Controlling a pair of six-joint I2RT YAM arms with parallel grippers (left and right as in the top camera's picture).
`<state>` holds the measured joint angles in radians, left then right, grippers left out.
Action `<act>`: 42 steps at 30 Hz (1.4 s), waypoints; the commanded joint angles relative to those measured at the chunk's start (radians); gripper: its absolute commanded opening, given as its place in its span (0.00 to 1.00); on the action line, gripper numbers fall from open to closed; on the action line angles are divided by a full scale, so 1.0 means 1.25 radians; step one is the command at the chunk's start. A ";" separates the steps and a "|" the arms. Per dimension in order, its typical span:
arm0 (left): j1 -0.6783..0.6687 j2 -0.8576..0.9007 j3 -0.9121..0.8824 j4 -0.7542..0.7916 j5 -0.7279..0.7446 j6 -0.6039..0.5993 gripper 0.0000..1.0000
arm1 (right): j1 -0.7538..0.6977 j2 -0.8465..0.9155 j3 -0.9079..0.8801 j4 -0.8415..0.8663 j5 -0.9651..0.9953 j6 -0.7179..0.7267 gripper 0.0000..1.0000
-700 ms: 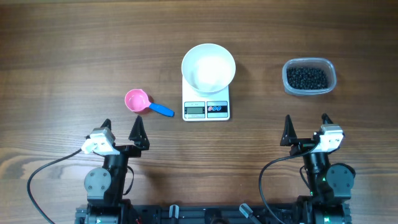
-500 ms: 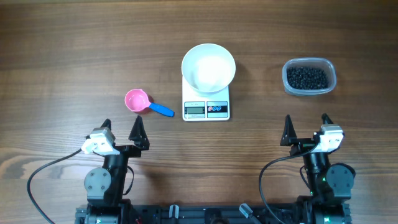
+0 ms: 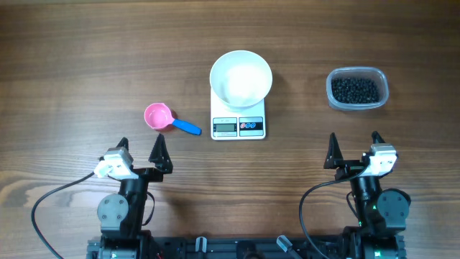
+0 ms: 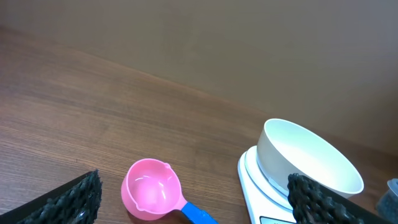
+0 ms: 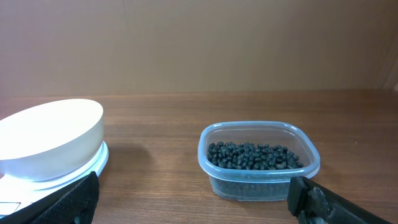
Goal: Scoop item into bowl and weigh 150g on scale
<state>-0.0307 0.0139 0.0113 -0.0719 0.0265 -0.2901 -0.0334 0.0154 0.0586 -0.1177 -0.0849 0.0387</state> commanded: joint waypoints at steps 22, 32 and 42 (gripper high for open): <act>0.001 -0.005 -0.005 -0.003 -0.008 0.014 1.00 | 0.002 -0.004 -0.002 0.003 0.000 -0.010 1.00; 0.001 -0.005 -0.005 0.002 -0.012 0.014 1.00 | 0.002 -0.004 -0.002 0.003 0.000 -0.010 0.99; 0.001 -0.005 -0.005 0.149 -0.011 0.014 1.00 | 0.002 -0.004 -0.002 0.003 0.000 -0.010 1.00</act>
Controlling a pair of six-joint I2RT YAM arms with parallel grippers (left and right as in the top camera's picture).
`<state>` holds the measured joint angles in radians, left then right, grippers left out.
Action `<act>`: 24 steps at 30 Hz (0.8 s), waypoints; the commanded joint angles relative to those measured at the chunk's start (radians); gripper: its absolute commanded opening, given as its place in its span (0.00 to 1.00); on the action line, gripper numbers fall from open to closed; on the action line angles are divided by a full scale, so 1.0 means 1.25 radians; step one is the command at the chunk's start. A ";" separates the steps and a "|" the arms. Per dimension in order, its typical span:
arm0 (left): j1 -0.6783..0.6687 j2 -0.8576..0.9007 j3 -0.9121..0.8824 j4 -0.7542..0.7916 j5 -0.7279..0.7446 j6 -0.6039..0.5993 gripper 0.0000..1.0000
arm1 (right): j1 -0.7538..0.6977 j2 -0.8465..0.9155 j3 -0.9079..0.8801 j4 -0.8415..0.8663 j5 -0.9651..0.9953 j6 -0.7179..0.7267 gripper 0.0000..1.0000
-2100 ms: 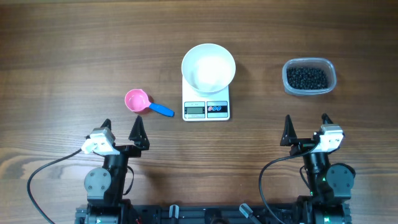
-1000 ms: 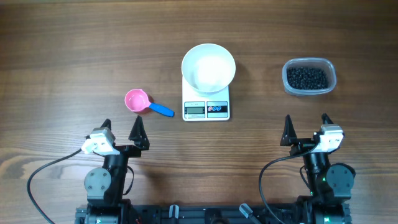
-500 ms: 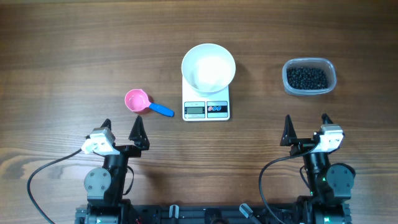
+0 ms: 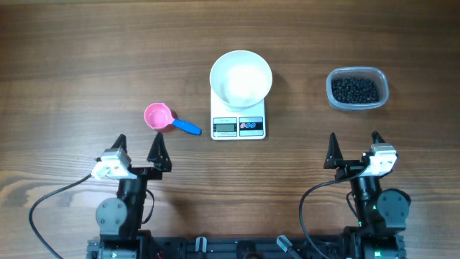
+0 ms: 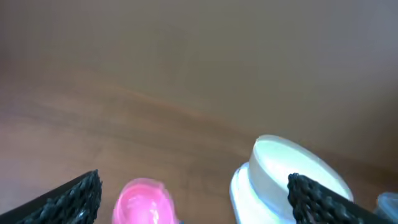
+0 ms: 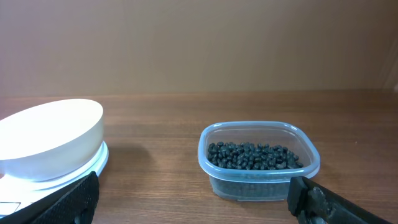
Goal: Scoop item into bowl and weigh 150g on scale
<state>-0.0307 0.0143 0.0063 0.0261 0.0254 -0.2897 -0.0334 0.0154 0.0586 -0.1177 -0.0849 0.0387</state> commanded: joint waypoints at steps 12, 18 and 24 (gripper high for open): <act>0.001 -0.005 0.008 0.362 -0.079 0.022 1.00 | 0.002 -0.004 -0.002 0.003 0.000 -0.010 1.00; 0.001 -0.003 0.085 0.340 -0.085 0.131 1.00 | 0.002 -0.004 -0.002 0.003 0.000 -0.010 1.00; 0.001 0.061 0.209 0.218 -0.106 0.143 1.00 | 0.002 -0.004 -0.002 0.003 0.000 -0.010 1.00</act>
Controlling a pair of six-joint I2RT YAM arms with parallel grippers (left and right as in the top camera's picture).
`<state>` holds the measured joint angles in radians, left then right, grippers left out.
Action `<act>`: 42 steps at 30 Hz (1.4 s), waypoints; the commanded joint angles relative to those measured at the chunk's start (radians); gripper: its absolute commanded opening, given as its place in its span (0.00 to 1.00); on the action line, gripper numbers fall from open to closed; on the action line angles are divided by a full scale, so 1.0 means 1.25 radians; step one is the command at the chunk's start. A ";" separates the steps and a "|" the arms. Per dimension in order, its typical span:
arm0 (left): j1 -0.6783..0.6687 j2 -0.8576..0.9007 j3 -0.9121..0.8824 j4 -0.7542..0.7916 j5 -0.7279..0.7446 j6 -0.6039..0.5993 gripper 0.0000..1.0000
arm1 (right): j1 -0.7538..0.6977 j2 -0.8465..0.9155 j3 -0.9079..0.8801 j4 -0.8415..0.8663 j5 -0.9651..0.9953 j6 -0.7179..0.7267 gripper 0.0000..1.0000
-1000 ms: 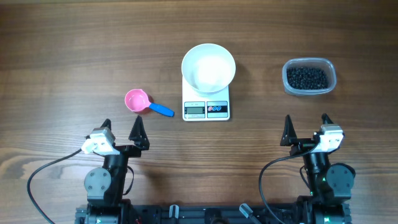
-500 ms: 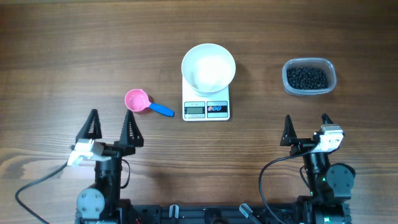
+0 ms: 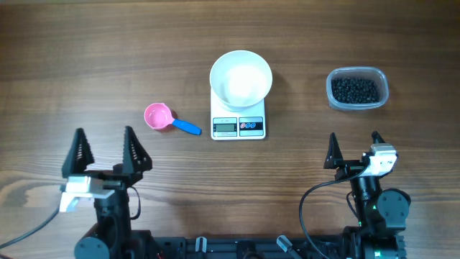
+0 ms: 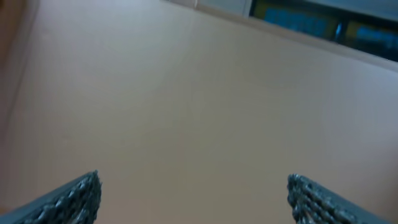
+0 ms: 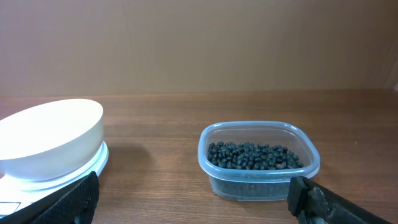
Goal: Scoop item into bowl and weigh 150g on scale
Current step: 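Reach the left gripper to the pink scoop and grasp its cup rim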
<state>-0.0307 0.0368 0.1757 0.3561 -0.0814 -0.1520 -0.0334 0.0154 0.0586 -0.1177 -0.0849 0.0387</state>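
A pink scoop with a blue handle (image 3: pixel 163 118) lies on the table left of the white scale (image 3: pixel 238 125). An empty white bowl (image 3: pixel 241 78) (image 5: pixel 46 140) stands on the scale. A clear tub of black beans (image 3: pixel 356 89) (image 5: pixel 257 159) sits at the right. My left gripper (image 3: pixel 106 152) is open at the front left, raised and tilted up; its wrist view shows only a blurred wall. Near the front edge, my right gripper (image 3: pixel 353 150) is open and faces the tub.
The wooden table (image 3: pixel 86 57) spreads around the objects. Cables run from both arm bases at the front edge. A brown wall (image 5: pixel 199 43) stands behind the table.
My left gripper has moved left and toward the front and tilted upward; its camera has lost the scoop and bowl and shows only wall. The right arm and all objects are unmoved.
Both grippers stood open near the front edge, the left facing the scoop and bowl. Then the left camera view had shifted and blurred, with scoop and bowl lower in it. Now the left gripper is raised and points at the wall.
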 commanded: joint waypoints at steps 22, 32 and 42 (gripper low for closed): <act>0.001 0.622 0.595 -0.781 -0.011 -0.177 1.00 | 0.002 -0.004 -0.002 0.003 0.000 -0.010 1.00; 0.001 0.649 0.594 -0.897 0.034 -0.185 1.00 | 0.002 -0.004 -0.002 0.003 0.000 -0.010 1.00; 0.001 0.668 0.594 -0.887 0.158 -0.186 1.00 | 0.002 -0.004 -0.002 0.003 0.000 -0.010 1.00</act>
<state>-0.0307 0.8486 0.9016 -0.7559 0.0673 -0.3737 -0.0334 0.0154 0.0586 -0.1177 -0.0849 0.0387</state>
